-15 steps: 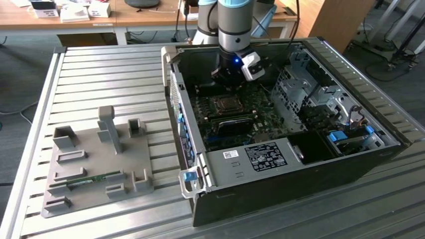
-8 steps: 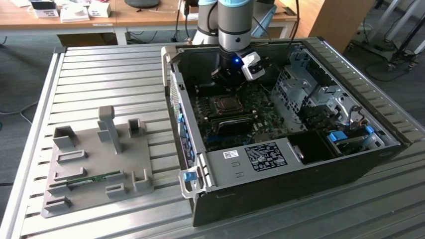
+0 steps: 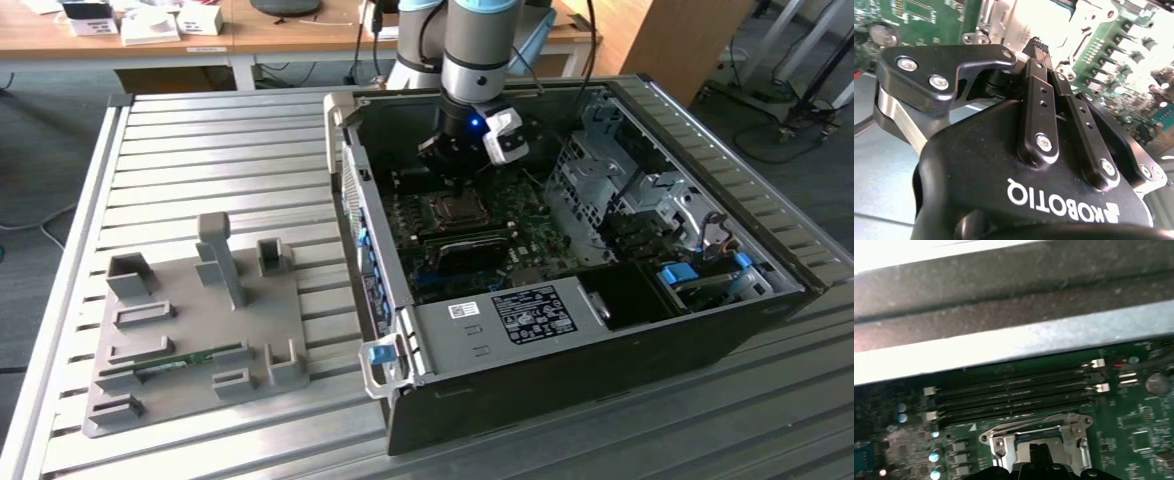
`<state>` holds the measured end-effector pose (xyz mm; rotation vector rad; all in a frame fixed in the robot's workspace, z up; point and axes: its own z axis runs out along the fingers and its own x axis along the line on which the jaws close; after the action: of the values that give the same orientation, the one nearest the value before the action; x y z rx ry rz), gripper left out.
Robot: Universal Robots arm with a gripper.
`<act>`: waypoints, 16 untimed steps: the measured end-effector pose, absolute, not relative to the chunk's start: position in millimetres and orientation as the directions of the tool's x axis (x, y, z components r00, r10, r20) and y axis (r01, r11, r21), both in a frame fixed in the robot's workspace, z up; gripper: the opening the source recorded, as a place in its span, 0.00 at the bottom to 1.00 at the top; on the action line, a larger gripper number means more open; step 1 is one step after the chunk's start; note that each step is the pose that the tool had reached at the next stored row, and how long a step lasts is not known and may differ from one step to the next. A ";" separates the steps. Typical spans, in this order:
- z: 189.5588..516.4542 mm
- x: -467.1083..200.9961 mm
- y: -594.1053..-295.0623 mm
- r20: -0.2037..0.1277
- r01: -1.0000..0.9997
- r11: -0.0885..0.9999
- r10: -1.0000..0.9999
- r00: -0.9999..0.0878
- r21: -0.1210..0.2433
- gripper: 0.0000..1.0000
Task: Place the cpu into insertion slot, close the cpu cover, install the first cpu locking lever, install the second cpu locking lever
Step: 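Install the first cpu locking lever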
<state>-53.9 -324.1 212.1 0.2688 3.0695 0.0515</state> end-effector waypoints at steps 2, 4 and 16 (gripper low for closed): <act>212.2 -54.0 -324.2 -0.054 0.173 0.984 0.175 -0.983 0.038 0.11; 212.0 -53.9 -324.1 -0.052 0.173 0.984 0.175 -0.983 0.038 0.11; 212.8 -44.2 -324.2 -0.031 0.159 0.987 0.160 -0.987 0.034 0.11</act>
<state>-44.2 -324.2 212.8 0.2487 3.0976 0.0487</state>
